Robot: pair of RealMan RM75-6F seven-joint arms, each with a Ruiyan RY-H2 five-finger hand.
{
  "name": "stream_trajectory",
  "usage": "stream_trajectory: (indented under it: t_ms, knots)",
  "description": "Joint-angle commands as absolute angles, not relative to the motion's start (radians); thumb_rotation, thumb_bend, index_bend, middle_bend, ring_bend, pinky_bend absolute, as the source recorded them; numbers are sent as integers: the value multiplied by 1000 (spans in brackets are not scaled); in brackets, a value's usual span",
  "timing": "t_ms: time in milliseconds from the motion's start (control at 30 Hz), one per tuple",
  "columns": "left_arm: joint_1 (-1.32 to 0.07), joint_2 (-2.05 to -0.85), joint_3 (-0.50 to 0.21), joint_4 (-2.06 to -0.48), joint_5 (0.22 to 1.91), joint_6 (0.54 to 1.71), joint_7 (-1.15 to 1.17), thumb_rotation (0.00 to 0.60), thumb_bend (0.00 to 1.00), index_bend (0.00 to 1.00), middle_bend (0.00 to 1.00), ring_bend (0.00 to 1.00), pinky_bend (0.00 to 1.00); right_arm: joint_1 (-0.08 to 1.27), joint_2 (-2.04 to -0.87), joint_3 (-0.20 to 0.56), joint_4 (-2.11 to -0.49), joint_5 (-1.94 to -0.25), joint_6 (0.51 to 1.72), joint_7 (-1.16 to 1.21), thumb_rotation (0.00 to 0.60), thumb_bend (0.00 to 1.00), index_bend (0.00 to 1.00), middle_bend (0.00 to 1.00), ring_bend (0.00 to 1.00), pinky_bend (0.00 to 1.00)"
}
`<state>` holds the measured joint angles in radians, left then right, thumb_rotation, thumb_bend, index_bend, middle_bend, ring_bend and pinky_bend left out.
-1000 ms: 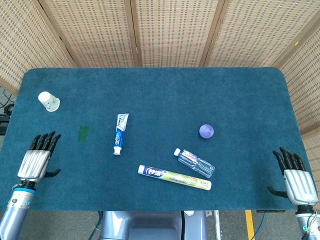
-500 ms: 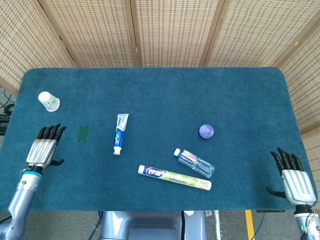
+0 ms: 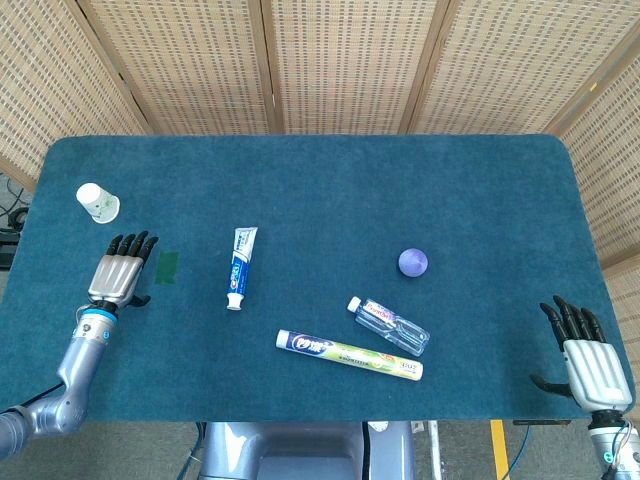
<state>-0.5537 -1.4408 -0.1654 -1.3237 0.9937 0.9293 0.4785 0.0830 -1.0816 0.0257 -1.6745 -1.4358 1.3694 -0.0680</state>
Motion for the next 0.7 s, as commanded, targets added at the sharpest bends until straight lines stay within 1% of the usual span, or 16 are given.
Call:
stream_trajectory:
  t_ms: [33,700]
  knots:
    - [-569,-1459,-166,-1301,979,920,491,600,212,0,0,0,0,82,-1079,26,-1674,-1438,1371,-62,600,145,0,0,0,0]
    - [-648,-1543,-155,-1190,917,873,560,600,218,0,0,0,0,81,-1070,31,-1666,-1438,1373,-22,600,145,0,0,0,0]
